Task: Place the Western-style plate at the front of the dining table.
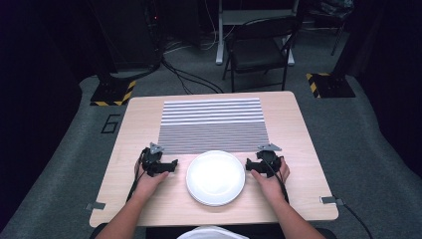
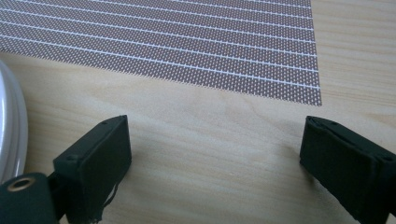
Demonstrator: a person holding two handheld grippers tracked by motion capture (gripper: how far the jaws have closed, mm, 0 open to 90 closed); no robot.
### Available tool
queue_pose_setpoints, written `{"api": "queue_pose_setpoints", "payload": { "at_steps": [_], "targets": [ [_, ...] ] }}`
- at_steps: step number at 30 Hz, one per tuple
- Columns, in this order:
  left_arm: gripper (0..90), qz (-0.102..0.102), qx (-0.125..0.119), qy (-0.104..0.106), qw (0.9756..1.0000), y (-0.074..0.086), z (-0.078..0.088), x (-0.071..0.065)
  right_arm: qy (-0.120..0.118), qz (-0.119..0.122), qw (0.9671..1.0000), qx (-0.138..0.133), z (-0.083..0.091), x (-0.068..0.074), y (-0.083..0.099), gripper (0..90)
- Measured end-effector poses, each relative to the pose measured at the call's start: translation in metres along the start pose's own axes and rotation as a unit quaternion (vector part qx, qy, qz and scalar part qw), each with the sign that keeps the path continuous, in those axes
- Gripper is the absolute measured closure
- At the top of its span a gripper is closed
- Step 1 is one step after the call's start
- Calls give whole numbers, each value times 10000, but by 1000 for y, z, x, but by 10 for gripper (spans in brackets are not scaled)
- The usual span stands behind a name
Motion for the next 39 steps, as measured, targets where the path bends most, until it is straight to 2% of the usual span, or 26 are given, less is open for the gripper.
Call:
{"api": "queue_pose_setpoints", "payload": {
  "at_steps": [12, 16, 39],
  "targets": [
    [145, -3, 7, -30, 10000, 0, 0, 0, -50, 33, 10000, -34, 0, 0, 0, 102],
    [147, -6, 8, -24, 10000, 0, 0, 0, -115, 47, 9999, -66, 1, 1, 0, 140],
    [144, -1, 7, -10, 10000, 0, 0, 0, -119, 27, 9999, -47, 0, 2, 0, 121]
  ]
}}
Point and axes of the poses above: each handheld gripper's, and its own axes: z roughly backward along the jaws, y roughly out of its underside, x roughly to its left, the point moved 1 cm from there along -z, roughly forward along the jaws, and after that the axes turned 4 degrees about -z, right-handed, at the moved point
